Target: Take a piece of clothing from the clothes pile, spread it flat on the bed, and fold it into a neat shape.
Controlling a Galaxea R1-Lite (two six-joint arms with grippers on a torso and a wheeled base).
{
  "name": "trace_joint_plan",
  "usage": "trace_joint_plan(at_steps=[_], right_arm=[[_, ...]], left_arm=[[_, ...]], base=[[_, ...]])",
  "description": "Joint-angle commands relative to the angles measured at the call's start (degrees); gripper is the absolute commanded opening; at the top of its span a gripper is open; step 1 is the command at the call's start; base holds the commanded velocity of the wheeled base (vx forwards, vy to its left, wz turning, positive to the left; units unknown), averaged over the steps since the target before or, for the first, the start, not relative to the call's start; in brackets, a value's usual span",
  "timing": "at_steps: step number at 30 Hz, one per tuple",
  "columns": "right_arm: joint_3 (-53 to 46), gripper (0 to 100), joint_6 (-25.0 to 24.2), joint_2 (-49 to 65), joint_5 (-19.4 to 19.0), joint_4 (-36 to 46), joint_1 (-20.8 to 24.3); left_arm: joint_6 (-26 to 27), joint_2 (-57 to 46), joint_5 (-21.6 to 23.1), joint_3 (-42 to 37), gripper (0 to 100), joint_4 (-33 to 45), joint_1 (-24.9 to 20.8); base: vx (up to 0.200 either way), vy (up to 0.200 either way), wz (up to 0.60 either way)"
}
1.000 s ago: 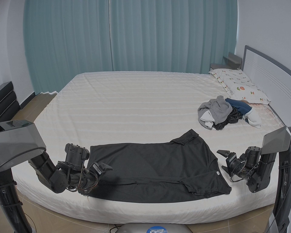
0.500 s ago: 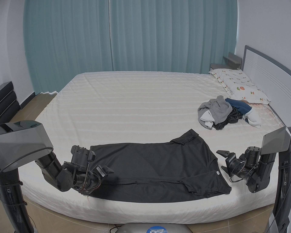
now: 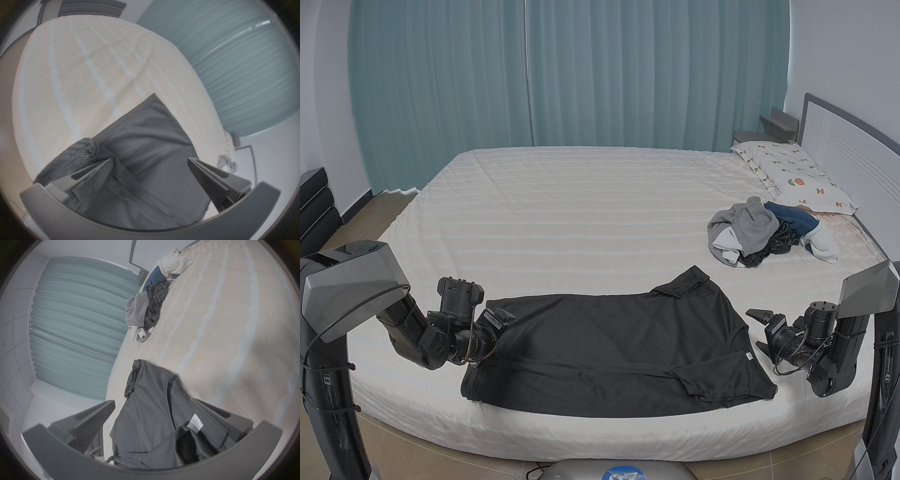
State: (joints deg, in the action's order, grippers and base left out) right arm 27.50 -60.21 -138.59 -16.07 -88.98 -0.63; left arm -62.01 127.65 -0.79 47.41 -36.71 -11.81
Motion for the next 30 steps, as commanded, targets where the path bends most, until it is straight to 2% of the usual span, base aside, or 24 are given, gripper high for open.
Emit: trace_joint_plan(at_steps=[1,10,14,15,18,19,20,25,30], right_arm=[[-0.1,100,0.0,-0.1,0.0,-0.6,0.0],[-0.2,100,0.4,-0.2,0.0,-0.6,0.1],[-0.3,100,0.7,-0.2,0.0,-0.5,0.1],[-0.3,100,0.7,-0.2,0.0,-0.5,0.0],[-0.3,100,0.7,-0.2,0.0,-0.6,0.0],[-0.3,100,0.7,-0.2,0.0,-0.6,0.0],[-0.2,100,0.8,-0.2,0.0,-0.6,0.0],[-0.2,100,0.8,-0.2,0.0,-0.5,0.0],[-0.2,100,0.8,-0.4,0.0,-0.6,0.1]], left_arm=[[-3.4,0.3,0.1,1.2,100,-1.9,2.4],[-3.6,0.3,0.8,1.5,100,-4.0,5.8],[-2.8,-0.7,4.2,0.8,100,-3.8,7.9],[-1.8,-1.5,7.6,0.2,100,-3.6,9.0],[2.7,-2.3,11.4,-1.6,100,-3.8,10.6],[2.7,-2.3,11.4,-1.6,100,-3.8,10.6],[6.7,-2.1,12.8,-2.9,100,-3.9,10.9],[15.9,-1.3,13.0,-5.7,100,-4.3,10.7],[18.0,-0.3,13.0,-6.5,100,-4.3,10.0]], base=[[0.0,0.0,0.0],[0.0,0.0,0.0],[0.0,0.0,0.0],[0.0,0.0,0.0],[0.0,0.0,0.0],[0.0,0.0,0.0],[0.0,0.0,0.0],[0.0,0.0,0.0],[0.0,0.0,0.0]])
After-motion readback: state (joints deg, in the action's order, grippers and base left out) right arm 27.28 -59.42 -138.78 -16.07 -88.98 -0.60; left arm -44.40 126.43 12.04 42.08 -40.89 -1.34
